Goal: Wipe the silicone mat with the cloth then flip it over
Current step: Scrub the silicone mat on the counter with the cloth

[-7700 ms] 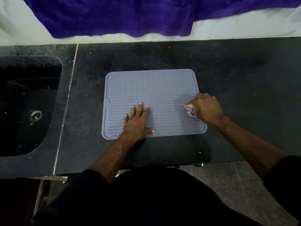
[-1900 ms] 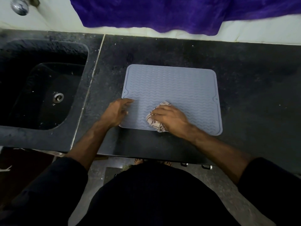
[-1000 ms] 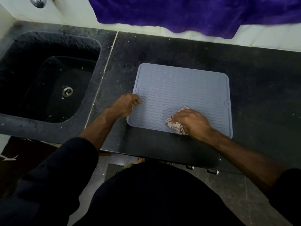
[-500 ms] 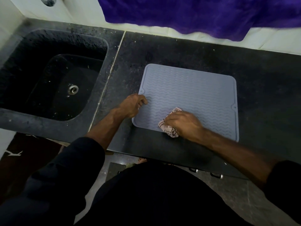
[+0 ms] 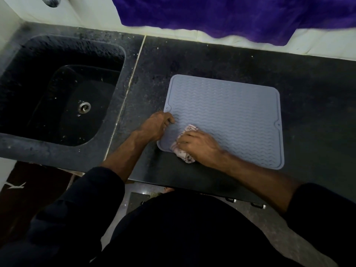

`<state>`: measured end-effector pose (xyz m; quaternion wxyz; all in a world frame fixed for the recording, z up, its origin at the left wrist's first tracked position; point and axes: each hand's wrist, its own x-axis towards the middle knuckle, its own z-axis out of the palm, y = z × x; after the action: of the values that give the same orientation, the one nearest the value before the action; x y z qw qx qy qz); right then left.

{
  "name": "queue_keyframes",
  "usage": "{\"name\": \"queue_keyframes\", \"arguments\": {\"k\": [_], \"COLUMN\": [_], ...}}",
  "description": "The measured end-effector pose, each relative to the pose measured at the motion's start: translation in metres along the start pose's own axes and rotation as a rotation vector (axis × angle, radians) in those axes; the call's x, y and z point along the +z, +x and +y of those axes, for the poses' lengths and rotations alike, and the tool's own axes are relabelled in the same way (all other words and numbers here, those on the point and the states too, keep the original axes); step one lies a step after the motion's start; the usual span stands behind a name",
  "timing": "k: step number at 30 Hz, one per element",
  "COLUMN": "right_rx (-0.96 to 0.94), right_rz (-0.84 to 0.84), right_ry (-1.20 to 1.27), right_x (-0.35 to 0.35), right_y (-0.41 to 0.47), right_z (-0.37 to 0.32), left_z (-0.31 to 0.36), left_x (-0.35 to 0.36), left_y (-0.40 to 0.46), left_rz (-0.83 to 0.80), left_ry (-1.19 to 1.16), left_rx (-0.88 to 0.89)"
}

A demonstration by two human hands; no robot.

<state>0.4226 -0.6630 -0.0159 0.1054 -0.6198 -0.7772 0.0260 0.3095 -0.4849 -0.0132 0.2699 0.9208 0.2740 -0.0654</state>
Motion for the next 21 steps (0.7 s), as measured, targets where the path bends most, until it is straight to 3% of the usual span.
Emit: {"name": "queue_keyframes", "arguments": {"k": [5, 14, 21], "right_rx": [0.063, 0.047, 0.145], "right_rz": [-0.03, 0.004, 0.049], "right_ry": [-0.076, -0.001, -0.069], "right_x": [-0.018, -0.009, -0.039], "right_y": [-0.078, -0.063, -0.17], "right_z": [0.029, 0.031, 0.056], "left_z": [0.0, 0.013, 0.014], "left_x": [0.005, 0.016, 0.014], "left_y": [-0.002, -0.007, -0.004], "left_rz": [0.016, 0.008, -0.027], "left_ry": [0.022, 0.052, 0.026], "left_rx": [-0.021, -0.112, -0.131]}}
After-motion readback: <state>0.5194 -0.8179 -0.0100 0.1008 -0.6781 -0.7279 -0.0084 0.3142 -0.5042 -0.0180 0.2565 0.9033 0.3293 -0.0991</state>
